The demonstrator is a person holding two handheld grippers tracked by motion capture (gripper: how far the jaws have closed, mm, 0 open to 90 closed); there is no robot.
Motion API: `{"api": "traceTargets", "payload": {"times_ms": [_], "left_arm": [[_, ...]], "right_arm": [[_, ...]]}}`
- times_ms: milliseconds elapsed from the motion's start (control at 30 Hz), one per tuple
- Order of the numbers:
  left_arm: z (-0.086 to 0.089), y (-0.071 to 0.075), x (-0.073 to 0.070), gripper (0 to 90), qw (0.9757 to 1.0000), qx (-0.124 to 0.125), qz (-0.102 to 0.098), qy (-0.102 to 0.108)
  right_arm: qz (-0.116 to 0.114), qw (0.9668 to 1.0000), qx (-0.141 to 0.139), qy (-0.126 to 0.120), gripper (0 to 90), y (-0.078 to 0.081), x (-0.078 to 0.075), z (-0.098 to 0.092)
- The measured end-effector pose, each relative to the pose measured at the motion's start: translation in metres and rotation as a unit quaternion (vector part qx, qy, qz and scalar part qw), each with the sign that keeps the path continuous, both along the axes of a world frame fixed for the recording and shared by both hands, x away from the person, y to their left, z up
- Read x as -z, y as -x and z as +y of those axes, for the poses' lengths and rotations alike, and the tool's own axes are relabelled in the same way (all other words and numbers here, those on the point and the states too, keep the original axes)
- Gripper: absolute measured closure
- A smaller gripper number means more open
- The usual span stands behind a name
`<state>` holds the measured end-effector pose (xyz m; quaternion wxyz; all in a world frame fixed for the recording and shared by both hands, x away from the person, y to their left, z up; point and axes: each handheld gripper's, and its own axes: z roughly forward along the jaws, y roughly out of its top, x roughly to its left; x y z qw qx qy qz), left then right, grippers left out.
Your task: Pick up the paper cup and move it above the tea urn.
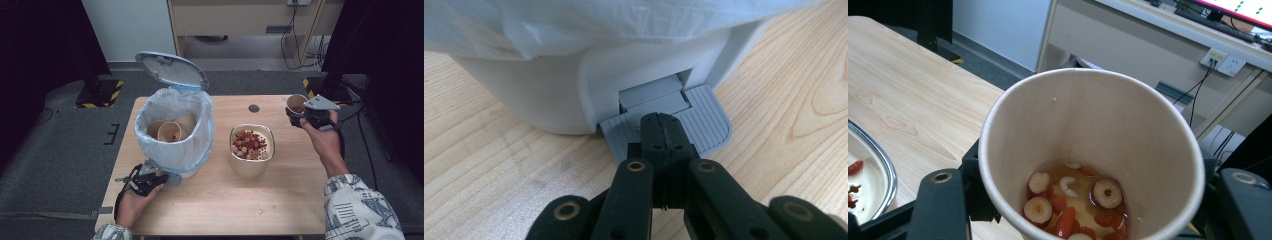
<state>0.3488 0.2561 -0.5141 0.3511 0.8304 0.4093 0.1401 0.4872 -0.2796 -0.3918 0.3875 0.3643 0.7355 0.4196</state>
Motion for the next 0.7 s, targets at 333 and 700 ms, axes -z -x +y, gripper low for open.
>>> {"api": "traceTargets", "payload": {"times_ms": [333,700], "left_arm": [[0.0,0.0,0.0,90.0,1.0,0.0,0.0,0.0],[0.0,0.0,0.0,90.0,1.0,0.0,0.0,0.0]], "right_arm": [[-0.015,0.9996,-0.009,0.022,32.5,-0.002,-0.01,0.005],[-0.032,0.9983,-0.02,0.045,32.5,-0.009,-0.013,0.012]]}}
